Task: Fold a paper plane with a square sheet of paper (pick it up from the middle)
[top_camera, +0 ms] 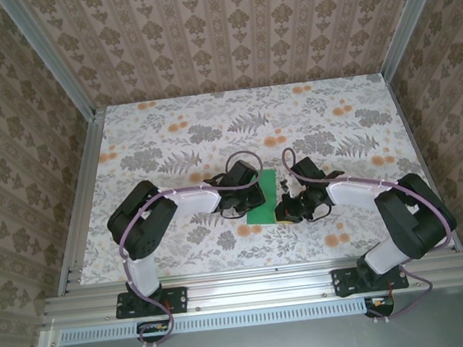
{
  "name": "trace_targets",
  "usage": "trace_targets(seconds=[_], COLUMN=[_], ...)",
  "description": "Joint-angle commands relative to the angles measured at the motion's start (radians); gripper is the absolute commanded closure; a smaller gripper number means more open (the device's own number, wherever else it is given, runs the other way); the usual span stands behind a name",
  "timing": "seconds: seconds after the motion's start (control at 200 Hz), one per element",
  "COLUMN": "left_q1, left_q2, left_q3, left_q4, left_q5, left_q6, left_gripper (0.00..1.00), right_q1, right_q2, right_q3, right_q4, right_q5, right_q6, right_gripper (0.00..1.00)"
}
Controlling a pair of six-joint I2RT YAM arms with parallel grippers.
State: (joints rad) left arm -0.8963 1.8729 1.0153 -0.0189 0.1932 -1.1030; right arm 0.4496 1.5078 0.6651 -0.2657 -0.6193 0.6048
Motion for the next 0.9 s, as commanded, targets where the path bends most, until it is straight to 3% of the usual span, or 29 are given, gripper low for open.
trace_targets(seconds=[0.0,0.165,0.295,0.615,0.895], left_q1=[0.003,0.001,0.001,-0.020,-0.064], left_q2=[0.043,0.040,0.024,-0.107,-0.089], left_q3=[0.003,0.007,0.008,-0.019,-0.085], left_q4=[-0.089,-0.088,-0.081,-0.050,0.044], left_q5=[-0.044,-0.041,-0.030,-0.015,0.009], left_q6=[0.029,0.032,0.049,0.063,-0.044], left_gripper=[0.91,0.91,0.89,0.84,0.94], right_q1=[-0.003,-0.003,-0.004,-0.004,-0.003], right_q2=[0.036,0.120,0.155,0.150,0.149], right_q3=[0.029,0.012,-0.006,-0.038,-0.039], right_q4=[0.052,0.086,0.024,0.050,0.059], right_q5=[-0.037,-0.031,0.058,0.078,0.078], right_q6=[0.046,0.049,0.014,0.034,0.047], right_gripper=[0.90,0.91,0.91,0.92,0.92])
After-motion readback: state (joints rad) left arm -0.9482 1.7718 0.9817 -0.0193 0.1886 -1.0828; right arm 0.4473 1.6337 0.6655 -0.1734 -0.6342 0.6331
